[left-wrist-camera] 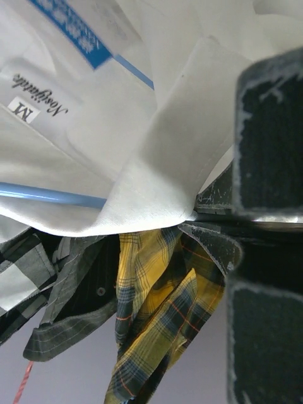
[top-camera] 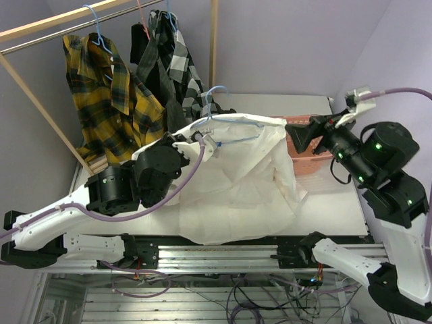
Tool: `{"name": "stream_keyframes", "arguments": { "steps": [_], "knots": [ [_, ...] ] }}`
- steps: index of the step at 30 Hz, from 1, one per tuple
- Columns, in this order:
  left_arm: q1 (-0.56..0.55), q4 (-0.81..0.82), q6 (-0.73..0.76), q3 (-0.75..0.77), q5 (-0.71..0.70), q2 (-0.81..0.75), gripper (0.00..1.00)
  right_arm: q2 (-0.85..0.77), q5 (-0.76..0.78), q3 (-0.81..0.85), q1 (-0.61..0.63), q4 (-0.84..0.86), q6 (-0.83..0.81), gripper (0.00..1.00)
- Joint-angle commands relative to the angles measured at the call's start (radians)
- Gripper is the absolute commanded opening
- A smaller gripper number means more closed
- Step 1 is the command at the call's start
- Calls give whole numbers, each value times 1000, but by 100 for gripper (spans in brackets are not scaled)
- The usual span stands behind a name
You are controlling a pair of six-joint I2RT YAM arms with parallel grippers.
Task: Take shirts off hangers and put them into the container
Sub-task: Remove the shirt from the hanger.
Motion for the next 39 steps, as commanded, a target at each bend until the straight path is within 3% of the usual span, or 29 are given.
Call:
{"name": "stream_keyframes", "arguments": {
  "steps": [1,8,23,25,29,33,39],
  "knots": [
    [3,-75,-128,116,-10,33,7,-67,-158,-27,-4,19,105,73],
    [3,-155,-210,209,12,84,7,-112,-355,-255,-4,131,213,66],
    [-2,-142,-241,205,47,60,7,-134,-268,-460,-4,335,199,64],
    [-2,-144,-243,203,48,66,7,-124,-258,-483,-5,373,221,55],
    [-3,-145,-244,209,54,70,7,-105,-197,-510,-4,394,253,3],
    [-3,-155,-246,189,29,63,7,-151,-99,-496,-4,375,247,0],
    [-3,-174,-268,108,11,15,7,-183,127,-369,-5,214,137,0]
  ]
}}
